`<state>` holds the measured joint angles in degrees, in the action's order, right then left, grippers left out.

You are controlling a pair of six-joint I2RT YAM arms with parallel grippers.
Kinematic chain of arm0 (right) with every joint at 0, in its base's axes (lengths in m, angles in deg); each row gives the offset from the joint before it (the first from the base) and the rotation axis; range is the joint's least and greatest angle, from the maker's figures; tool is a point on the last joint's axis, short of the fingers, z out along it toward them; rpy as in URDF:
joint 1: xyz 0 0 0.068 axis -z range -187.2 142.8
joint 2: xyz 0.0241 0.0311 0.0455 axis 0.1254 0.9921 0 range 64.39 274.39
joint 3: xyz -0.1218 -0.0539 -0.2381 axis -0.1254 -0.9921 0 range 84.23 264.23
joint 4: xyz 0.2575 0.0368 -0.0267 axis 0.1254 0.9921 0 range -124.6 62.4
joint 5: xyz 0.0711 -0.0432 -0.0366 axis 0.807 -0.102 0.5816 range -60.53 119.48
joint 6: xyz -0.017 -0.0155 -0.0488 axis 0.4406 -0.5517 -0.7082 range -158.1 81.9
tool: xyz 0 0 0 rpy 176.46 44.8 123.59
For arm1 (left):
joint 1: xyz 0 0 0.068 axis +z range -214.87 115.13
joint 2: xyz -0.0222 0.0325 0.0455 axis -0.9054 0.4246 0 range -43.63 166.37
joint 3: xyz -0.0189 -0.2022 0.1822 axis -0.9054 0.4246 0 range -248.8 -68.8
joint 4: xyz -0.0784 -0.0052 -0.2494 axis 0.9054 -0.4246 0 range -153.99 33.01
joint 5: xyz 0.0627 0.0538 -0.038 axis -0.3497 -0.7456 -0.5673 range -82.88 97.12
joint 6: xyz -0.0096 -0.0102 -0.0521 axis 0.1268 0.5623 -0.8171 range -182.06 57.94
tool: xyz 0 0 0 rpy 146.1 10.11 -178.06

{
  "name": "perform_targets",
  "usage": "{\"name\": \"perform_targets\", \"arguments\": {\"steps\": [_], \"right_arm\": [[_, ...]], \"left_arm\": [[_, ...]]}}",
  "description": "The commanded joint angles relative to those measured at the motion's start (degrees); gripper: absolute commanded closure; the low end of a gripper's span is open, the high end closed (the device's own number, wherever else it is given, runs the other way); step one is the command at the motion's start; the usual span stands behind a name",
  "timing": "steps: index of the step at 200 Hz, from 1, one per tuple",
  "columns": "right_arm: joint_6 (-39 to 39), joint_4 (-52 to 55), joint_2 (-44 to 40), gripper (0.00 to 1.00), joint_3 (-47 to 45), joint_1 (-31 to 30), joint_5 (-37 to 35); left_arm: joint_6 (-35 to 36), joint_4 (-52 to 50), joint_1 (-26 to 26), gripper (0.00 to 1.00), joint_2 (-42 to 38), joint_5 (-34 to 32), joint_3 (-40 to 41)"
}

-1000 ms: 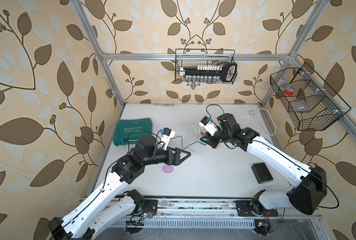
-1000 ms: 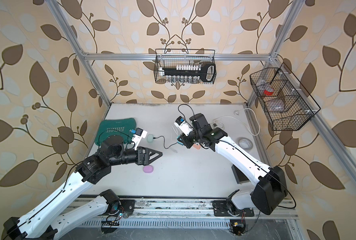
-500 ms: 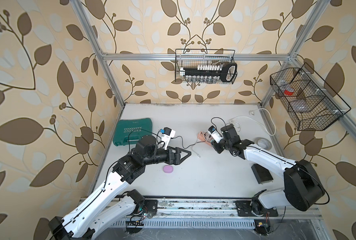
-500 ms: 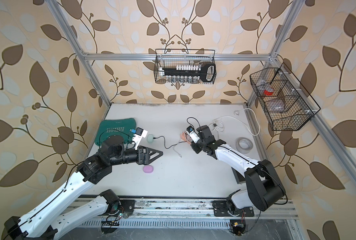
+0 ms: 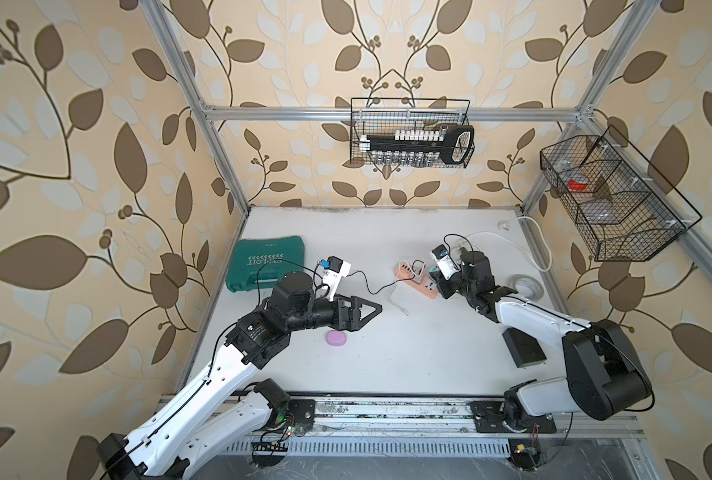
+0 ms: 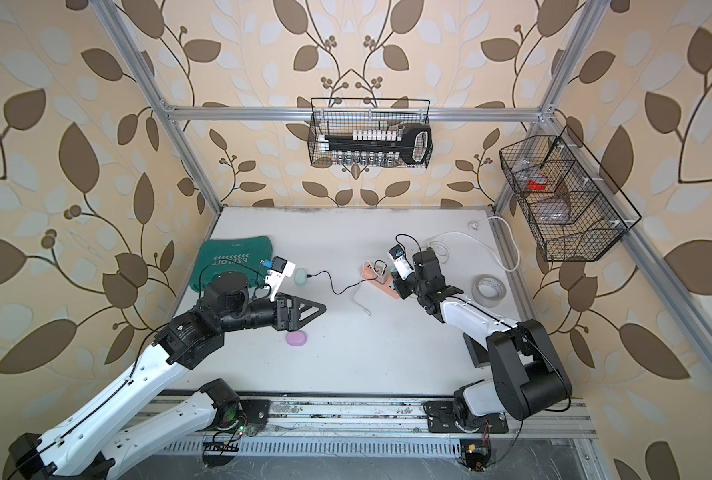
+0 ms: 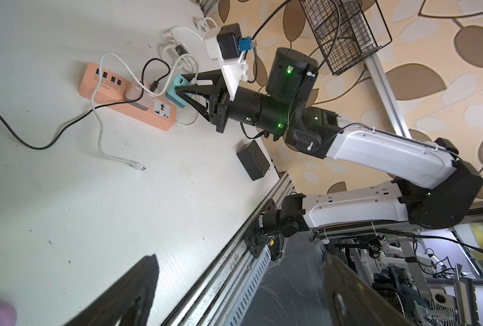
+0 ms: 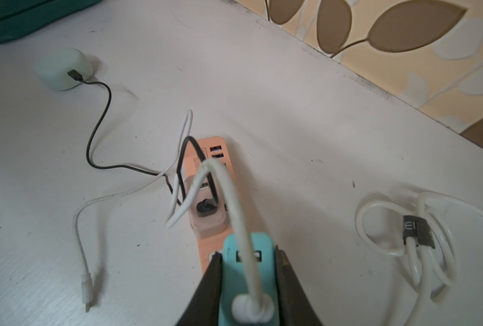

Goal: Charge the bluetooth headset
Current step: Insert the plug into the socket.

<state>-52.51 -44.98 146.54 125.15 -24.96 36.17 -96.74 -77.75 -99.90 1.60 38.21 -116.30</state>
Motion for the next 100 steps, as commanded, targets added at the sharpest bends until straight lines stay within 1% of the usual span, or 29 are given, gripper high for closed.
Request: {"name": "perform_targets", "arguments": {"steps": [1,23,27,30,56,72,100], "right_arm": [[-0.3,-2.6,0.7,0.84,0.3,1.0,4.7],[-3.3,-0.2,2.2,0.84,1.2,1.4,8.6],[-4.0,0.1,2.7,0.88,1.4,1.7,10.3],[-4.1,0.4,2.9,0.88,1.7,1.8,10.9],[-2.3,2.7,2.7,0.90,3.6,1.9,11.3],[-1.6,0.4,0.8,0.89,2.1,1.9,11.2],[-5.1,3.1,1.3,0.88,2.5,2.0,10.4]], "left_arm": [[1.1,2.3,0.4,0.07,-0.7,0.8,0.2],[1.1,2.6,0.4,0.07,-0.5,0.8,0.3],[1.0,2.7,0.3,0.07,-0.4,0.9,0.3],[1.0,2.7,0.4,0.07,-0.4,0.9,0.2],[0.9,2.9,0.4,0.07,-0.3,0.8,0.6],[0.9,3.0,0.4,0.07,-0.3,0.7,0.8],[0.8,3.0,0.3,0.07,-0.1,0.9,0.5]]}}
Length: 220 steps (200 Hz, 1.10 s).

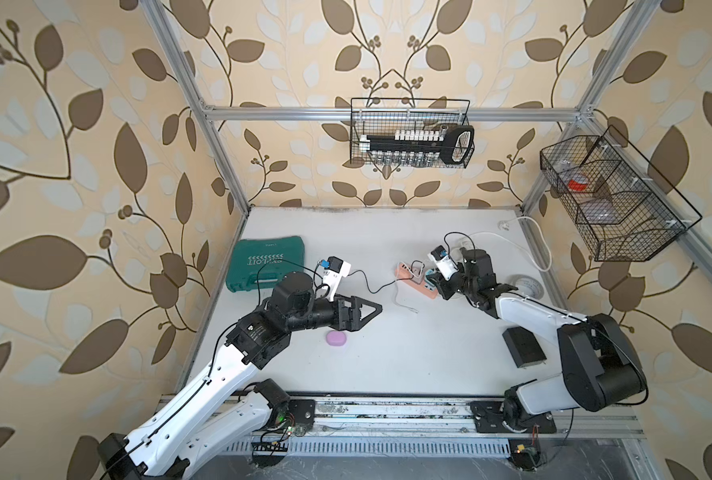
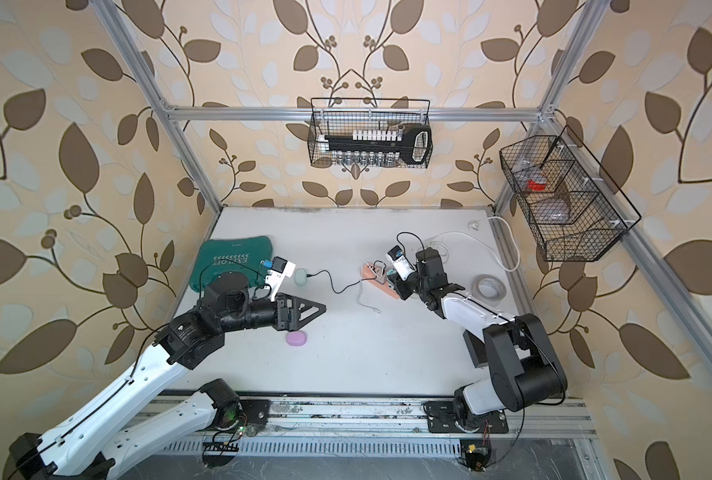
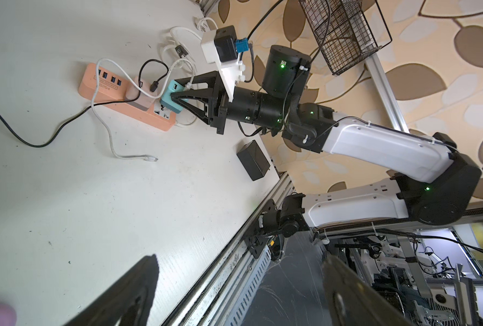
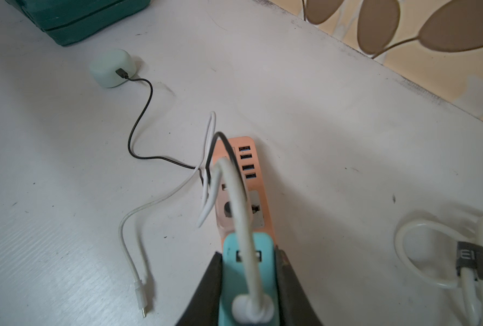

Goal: Charge the bluetooth headset
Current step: Insert the plug into the socket.

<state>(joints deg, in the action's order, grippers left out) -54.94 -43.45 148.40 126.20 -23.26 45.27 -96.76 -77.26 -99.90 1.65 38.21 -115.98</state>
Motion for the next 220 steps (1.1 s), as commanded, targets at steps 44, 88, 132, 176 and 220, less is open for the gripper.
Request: {"name": "perform_targets", "arguments": {"steps": [44,88,132,176,220], "right_arm": [[-7.0,-5.8,-3.2,0.86,-4.4,1.2,4.0],[-7.8,0.1,-2.3,0.85,-1.7,3.5,9.2],[-9.6,3.7,-0.7,0.85,0.5,3.4,12.3],[-8.3,2.6,-1.3,0.85,-0.1,3.7,12.0],[-6.3,4.1,-1.0,0.85,1.0,4.8,12.4]], "left_arm": [[1.1,2.0,0.3,0.07,-0.9,0.5,0.4],[1.9,1.7,0.4,0.07,-0.9,0.5,0.4],[2.2,2.1,0.4,0.07,-1.2,0.4,1.0],[2.2,2.0,0.3,0.07,-1.3,0.4,0.6],[2.1,1.5,0.3,0.07,-3.1,-0.1,0.8]]}}
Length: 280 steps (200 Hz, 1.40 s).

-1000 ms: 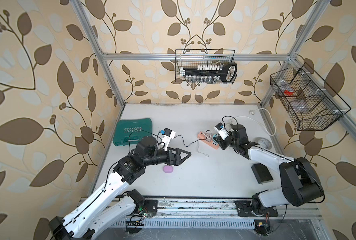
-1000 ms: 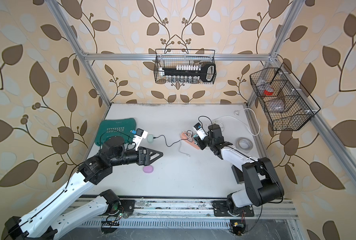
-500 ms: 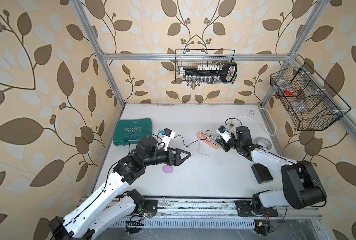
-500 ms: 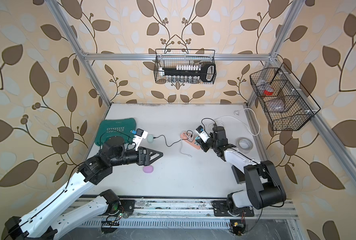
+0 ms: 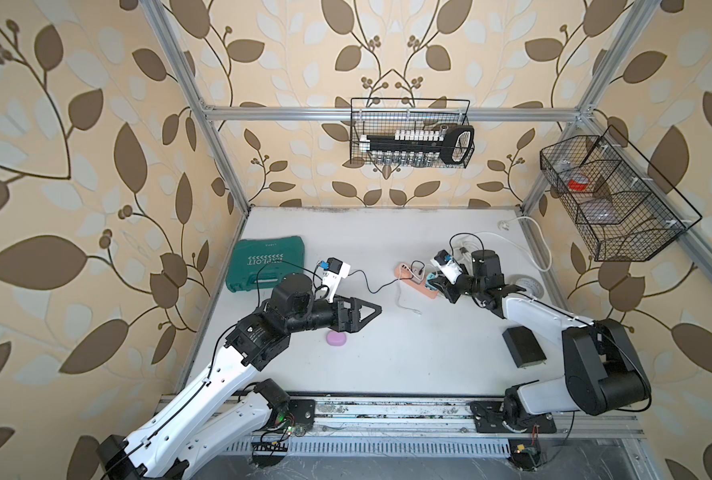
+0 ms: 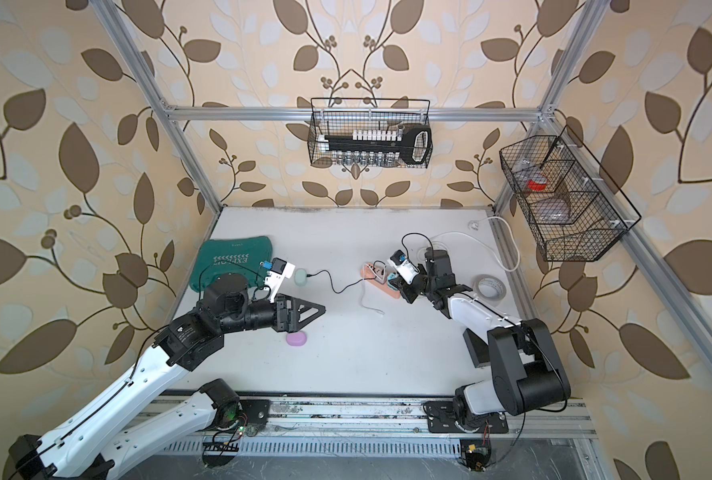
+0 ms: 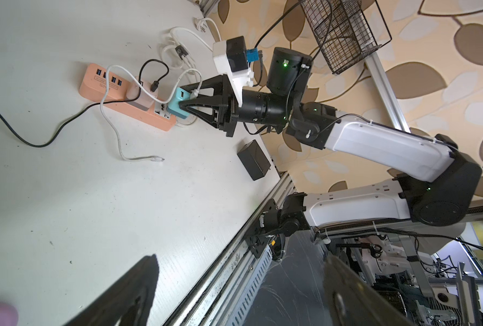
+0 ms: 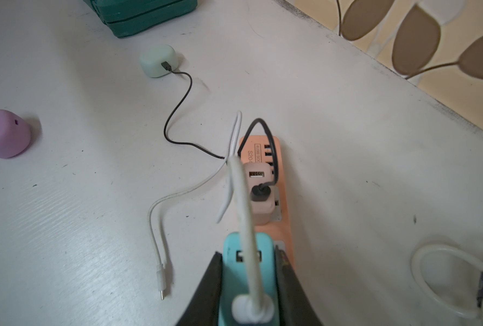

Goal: Charge the bluetooth headset
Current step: Insert the plug into the socket.

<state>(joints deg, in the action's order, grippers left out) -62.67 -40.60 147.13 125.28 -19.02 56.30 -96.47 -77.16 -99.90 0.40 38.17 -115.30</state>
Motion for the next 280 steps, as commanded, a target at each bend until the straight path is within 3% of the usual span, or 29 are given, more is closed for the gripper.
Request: {"name": "perform_targets", "arguments": {"steps": [1,77,134,280], "right_arm": [[1.5,1.3,0.2,0.85,1.9,0.5,1.4],[3.9,1.0,0.0,0.86,2.7,3.8,2.2],[1.2,1.4,-0.3,0.86,1.4,4.3,-0.9],[1.2,1.8,-0.8,0.87,0.9,1.6,0.0]], "left_arm": [[1.8,1.4,0.3,0.07,-1.9,-0.1,0.2],[3.0,0.4,0.4,0.07,-1.8,-0.1,-0.3],[3.4,0.7,0.4,0.07,-1.7,-0.2,0.1],[3.7,0.7,0.3,0.07,-2.6,-0.9,1.0]]}}
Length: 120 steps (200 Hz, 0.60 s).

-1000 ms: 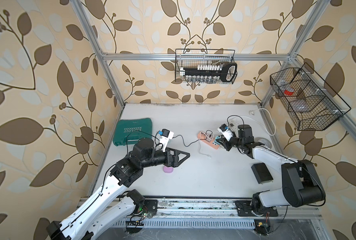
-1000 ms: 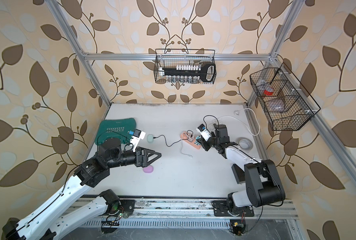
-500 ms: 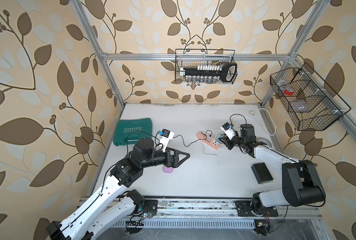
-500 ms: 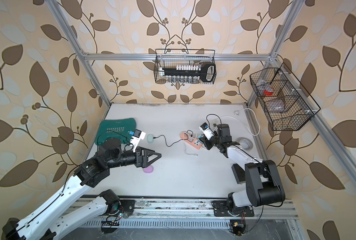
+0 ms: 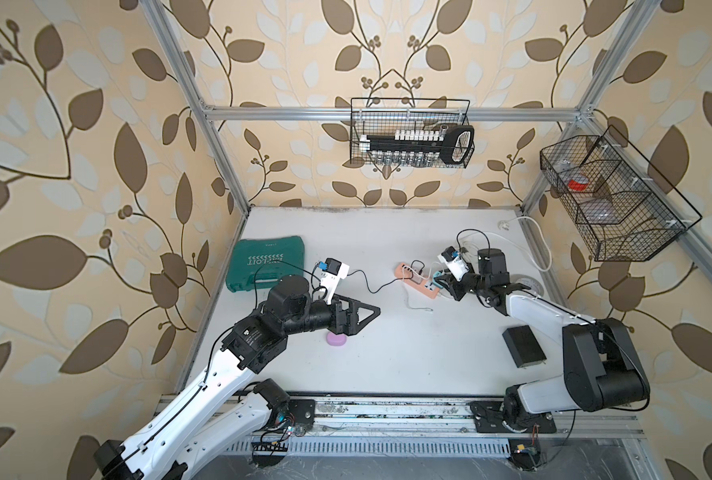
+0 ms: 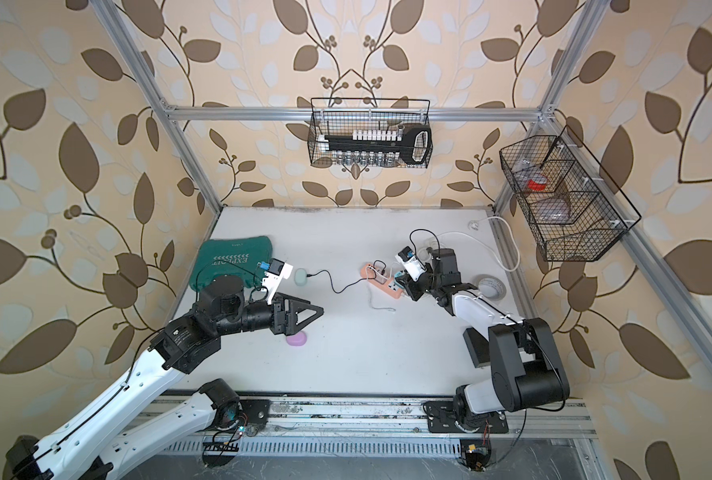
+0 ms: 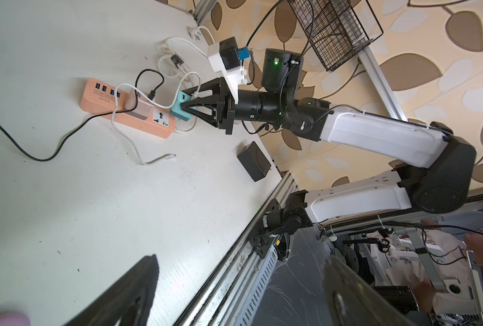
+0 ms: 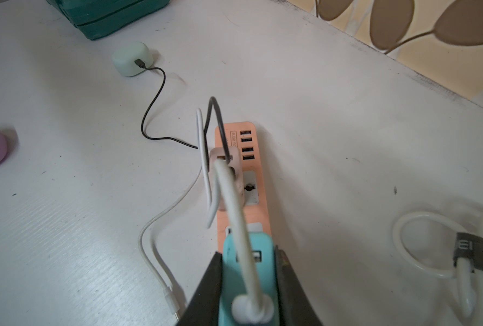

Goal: Charge the bluetooth headset
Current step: Insert the plug into the socket.

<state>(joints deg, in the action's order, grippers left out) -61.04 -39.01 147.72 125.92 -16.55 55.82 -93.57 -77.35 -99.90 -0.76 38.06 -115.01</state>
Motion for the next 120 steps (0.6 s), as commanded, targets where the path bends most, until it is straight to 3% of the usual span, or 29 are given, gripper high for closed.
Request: {"name": "perform_targets", "arguments": {"steps": [1,21,120], "right_arm": [[-0.3,-0.1,-1.5,0.87,0.2,-0.9,0.6],[-0.3,-3.8,-2.2,0.86,-1.1,-0.9,2.2],[-5.3,4.6,5.7,0.87,7.2,-3.1,3.9]], "left_arm": [[0.8,0.9,0.3,0.07,-1.5,-0.8,0.7],[0.9,0.8,0.3,0.07,-1.2,-0.8,0.6],[0.8,0.9,0.3,0.07,-0.6,-1.1,0.1]]}}
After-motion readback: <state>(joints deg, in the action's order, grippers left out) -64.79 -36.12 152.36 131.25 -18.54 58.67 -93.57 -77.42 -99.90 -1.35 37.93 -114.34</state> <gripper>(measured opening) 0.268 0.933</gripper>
